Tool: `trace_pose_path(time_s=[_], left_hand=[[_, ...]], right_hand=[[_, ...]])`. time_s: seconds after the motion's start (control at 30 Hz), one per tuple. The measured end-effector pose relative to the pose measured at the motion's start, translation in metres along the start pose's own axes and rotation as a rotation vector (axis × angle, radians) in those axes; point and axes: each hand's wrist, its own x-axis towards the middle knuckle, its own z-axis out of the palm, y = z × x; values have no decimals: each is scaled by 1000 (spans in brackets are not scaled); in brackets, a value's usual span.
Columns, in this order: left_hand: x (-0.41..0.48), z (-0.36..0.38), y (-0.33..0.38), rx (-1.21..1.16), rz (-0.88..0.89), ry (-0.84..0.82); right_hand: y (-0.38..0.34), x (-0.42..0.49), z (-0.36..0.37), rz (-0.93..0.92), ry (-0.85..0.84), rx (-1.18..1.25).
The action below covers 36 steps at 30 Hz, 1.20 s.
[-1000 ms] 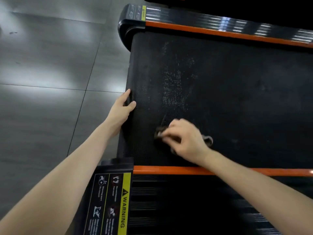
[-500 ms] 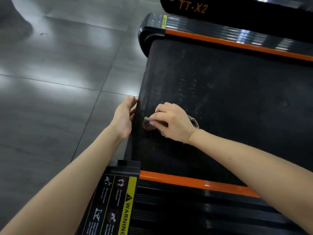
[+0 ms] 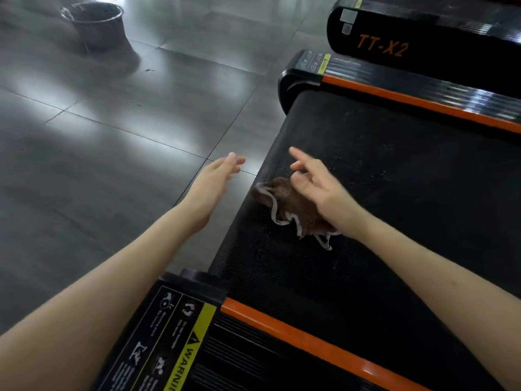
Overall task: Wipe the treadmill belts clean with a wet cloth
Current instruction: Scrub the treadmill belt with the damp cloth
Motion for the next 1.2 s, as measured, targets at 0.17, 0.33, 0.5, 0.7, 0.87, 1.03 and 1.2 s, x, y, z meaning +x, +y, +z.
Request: trace_pose_path(time_s=[0.17,0.33,0.5,0.7,0.87,1.03,1.2], left_hand=[[-5,25,10,673,582,55],[10,67,-5,1022,1023,-201],[28,86,-14,1037,1135,-222],[56,82,-14,892,1299,-291],[108,65,-1,887,1179,-156],[107,65,3,814,1147,-189],[62,45,-20,641,1421,-523]], right_hand=[[25,9,-24,64,314,-4],[67,8,-55,-36,442,-688],[78,7,-55,118,364,-857],[75,8,-56,201,353,-919],[70,7,-52,414,390,-1054],[63,4,-46,546,348,-1005],[64,3,-42,577,321,-1040]])
